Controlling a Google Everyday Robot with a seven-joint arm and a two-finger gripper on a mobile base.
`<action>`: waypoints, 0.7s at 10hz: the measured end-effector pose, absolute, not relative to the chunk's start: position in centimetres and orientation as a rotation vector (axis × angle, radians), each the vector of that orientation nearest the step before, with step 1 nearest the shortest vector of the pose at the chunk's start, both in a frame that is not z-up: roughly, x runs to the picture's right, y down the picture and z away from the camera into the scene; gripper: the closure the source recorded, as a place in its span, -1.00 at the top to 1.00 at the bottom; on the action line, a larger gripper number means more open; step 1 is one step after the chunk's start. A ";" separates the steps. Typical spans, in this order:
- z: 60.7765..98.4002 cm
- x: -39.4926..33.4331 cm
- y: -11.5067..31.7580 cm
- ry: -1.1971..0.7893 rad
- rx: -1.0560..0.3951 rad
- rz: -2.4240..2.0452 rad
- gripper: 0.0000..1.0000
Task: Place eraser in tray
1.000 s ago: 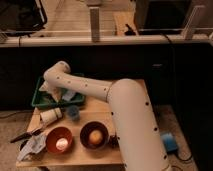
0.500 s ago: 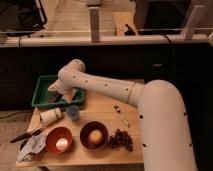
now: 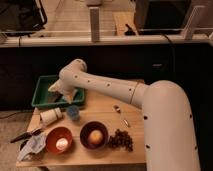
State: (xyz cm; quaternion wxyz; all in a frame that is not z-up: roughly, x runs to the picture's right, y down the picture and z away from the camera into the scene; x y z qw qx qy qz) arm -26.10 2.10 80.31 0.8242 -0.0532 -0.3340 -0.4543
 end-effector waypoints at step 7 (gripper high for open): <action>80.4 -26.2 2.3 -0.712 -0.116 -0.966 0.60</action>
